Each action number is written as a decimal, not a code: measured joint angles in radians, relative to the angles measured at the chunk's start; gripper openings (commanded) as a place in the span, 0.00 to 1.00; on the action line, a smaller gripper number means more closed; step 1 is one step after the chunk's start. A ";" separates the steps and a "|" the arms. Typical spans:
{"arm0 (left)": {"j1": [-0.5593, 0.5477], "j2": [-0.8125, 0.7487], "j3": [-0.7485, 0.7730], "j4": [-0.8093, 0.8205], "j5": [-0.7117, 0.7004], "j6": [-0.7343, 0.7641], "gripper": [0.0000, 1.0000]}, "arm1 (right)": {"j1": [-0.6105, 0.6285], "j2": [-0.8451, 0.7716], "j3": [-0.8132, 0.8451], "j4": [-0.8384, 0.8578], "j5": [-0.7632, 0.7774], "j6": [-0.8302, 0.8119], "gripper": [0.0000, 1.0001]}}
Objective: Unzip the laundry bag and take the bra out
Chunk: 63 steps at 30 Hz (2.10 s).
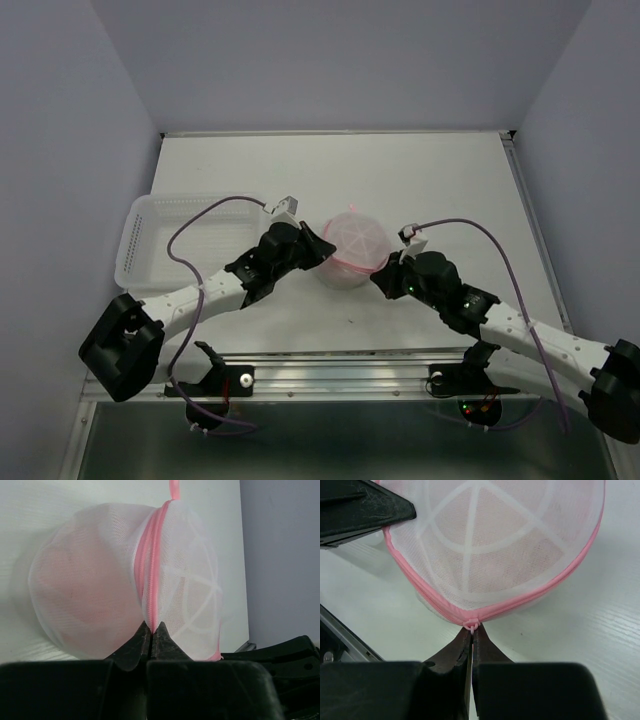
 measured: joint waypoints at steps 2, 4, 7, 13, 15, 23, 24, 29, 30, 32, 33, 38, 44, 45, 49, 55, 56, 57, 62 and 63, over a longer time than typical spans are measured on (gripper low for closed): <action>0.018 -0.001 0.000 -0.008 0.030 0.029 0.00 | 0.000 -0.019 -0.002 -0.012 -0.005 -0.010 0.01; 0.029 0.001 0.013 -0.031 0.050 0.062 0.01 | 0.000 -0.024 -0.002 -0.014 -0.022 -0.019 0.01; 0.040 0.033 0.067 -0.060 0.065 0.117 0.23 | 0.000 0.000 0.007 -0.015 -0.063 -0.041 0.01; 0.068 0.151 0.228 -0.070 0.061 0.183 0.95 | -0.001 0.096 0.041 0.007 -0.173 -0.034 0.01; 0.075 0.154 0.247 -0.064 0.054 0.178 0.99 | -0.001 0.128 0.056 0.017 -0.194 -0.016 0.01; 0.029 0.030 0.182 -0.068 0.009 0.105 0.99 | -0.001 0.233 0.126 0.099 -0.196 0.028 0.01; 0.015 0.009 0.165 -0.077 0.000 0.094 0.99 | -0.001 0.249 0.135 0.115 -0.196 0.033 0.01; -0.077 -0.074 0.072 -0.117 -0.066 0.028 0.99 | -0.001 0.283 0.149 0.151 -0.196 0.055 0.01; -0.090 -0.082 0.057 -0.121 -0.077 0.018 0.98 | -0.001 0.289 0.150 0.159 -0.196 0.058 0.01; -0.113 -0.091 0.023 -0.135 -0.100 -0.014 0.95 | -0.001 0.297 0.150 0.170 -0.196 0.063 0.01; -0.117 -0.090 0.014 -0.138 -0.106 -0.021 0.95 | -0.001 0.299 0.150 0.174 -0.196 0.066 0.01; -0.119 -0.049 0.014 -0.142 -0.129 -0.046 0.73 | -0.001 0.320 0.150 0.194 -0.200 0.079 0.01; -0.119 0.009 0.034 -0.133 -0.142 -0.052 0.03 | -0.001 0.319 0.149 0.194 -0.199 0.081 0.01; -0.120 0.009 0.038 -0.130 -0.143 -0.051 0.00 | -0.001 0.315 0.147 0.193 -0.196 0.080 0.01; -0.125 0.009 0.058 -0.124 -0.153 -0.045 0.00 | -0.001 0.261 0.137 0.162 -0.163 0.066 0.01; -0.103 0.001 0.064 -0.119 -0.150 0.000 0.00 | -0.001 0.154 0.110 0.076 -0.067 0.019 0.01; -0.089 -0.001 0.063 -0.119 -0.145 0.013 0.00 | -0.001 0.140 0.105 0.064 -0.056 0.015 0.01; -0.077 -0.003 0.062 -0.119 -0.142 0.026 0.00 | -0.002 0.122 0.096 0.050 -0.042 0.008 0.01; 0.018 -0.008 0.058 -0.125 -0.114 0.099 0.00 | -0.002 0.066 0.075 -0.002 -0.009 -0.012 0.01; 0.032 -0.008 0.058 -0.127 -0.105 0.118 0.00 | -0.002 0.060 0.075 -0.010 -0.006 -0.018 0.01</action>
